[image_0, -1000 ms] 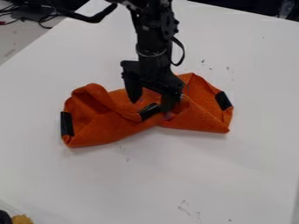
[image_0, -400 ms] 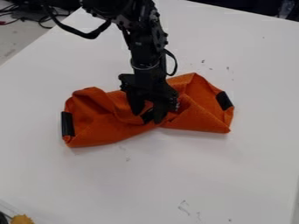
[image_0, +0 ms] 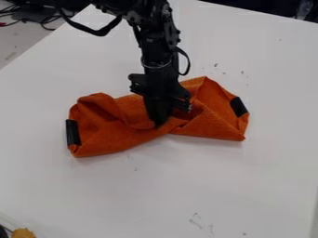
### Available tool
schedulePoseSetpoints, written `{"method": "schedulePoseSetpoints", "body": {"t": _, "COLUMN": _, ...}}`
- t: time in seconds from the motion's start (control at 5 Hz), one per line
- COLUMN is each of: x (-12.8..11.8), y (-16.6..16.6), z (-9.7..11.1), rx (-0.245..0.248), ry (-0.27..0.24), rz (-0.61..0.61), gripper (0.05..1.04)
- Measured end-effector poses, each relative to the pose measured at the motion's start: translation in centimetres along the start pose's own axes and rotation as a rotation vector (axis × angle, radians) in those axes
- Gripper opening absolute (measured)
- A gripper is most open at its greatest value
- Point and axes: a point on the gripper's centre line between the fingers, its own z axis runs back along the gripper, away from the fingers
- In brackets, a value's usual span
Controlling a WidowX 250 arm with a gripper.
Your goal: Unfold the cloth from bottom right to top left.
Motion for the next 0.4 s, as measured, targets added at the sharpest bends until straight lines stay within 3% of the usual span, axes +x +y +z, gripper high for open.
{"method": "schedulePoseSetpoints", "body": {"t": 0.2, "x": 0.02, "y": 0.00, "z": 0.05, "rx": 0.003, "ry": -0.001, "rz": 0.007, "gripper": 0.071}}
{"method": "schedulePoseSetpoints", "body": {"t": 0.4, "x": -0.33, "y": -0.16, "z": 0.48, "rx": 0.030, "ry": 0.023, "rz": 0.008, "gripper": 0.065}}
